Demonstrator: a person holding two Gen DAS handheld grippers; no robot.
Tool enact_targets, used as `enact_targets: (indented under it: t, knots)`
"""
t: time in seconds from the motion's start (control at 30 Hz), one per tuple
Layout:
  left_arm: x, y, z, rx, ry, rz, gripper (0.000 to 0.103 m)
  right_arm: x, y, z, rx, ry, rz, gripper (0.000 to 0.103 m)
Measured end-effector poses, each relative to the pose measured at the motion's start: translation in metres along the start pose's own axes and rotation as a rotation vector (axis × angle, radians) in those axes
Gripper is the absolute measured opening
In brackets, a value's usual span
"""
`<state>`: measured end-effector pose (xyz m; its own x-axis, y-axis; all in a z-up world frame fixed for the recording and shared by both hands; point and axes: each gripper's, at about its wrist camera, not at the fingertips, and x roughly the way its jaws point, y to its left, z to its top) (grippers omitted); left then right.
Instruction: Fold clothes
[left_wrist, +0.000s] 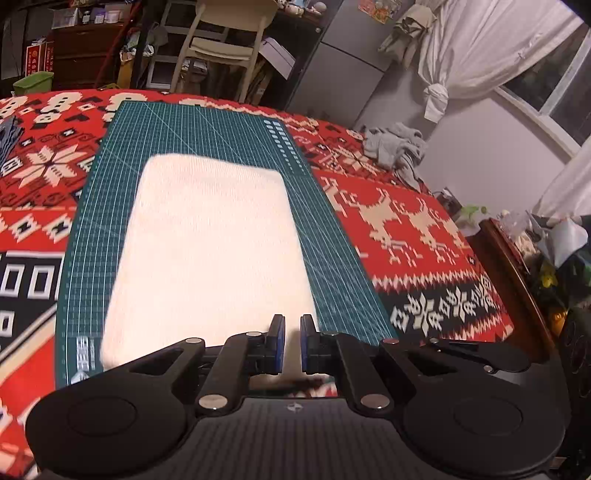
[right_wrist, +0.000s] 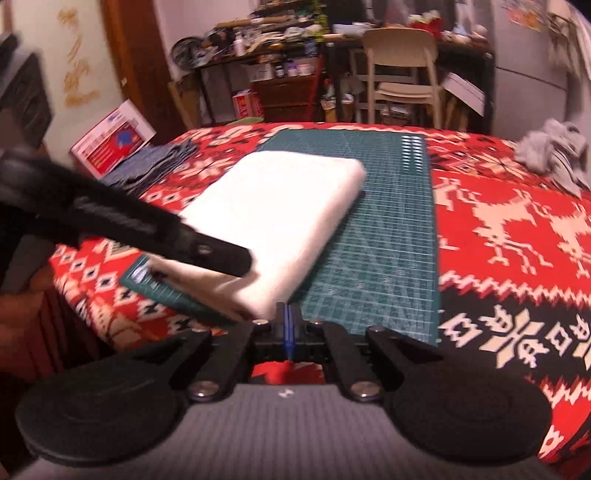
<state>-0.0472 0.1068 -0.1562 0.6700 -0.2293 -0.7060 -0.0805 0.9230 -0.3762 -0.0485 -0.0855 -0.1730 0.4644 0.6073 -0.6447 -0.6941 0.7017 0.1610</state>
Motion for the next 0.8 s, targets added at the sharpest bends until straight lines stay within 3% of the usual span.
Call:
enact_targets:
  t: [0.23, 0.4, 0.8]
  knots:
    - [0.024, -0.001, 0.019, 0.029, 0.014, 0.029, 0.007, 0.024, -0.014, 0.021, -0.066, -0.034, -0.072, 0.001]
    - [0.023, -0.005, 0.014, 0.04, 0.034, 0.025, 0.007, 0.039, -0.003, 0.023, -0.144, -0.014, -0.048, 0.001]
    - [0.006, -0.014, -0.01, 0.065, 0.073, 0.044, 0.007, 0.012, 0.023, 0.001, -0.227, 0.026, -0.009, 0.0]
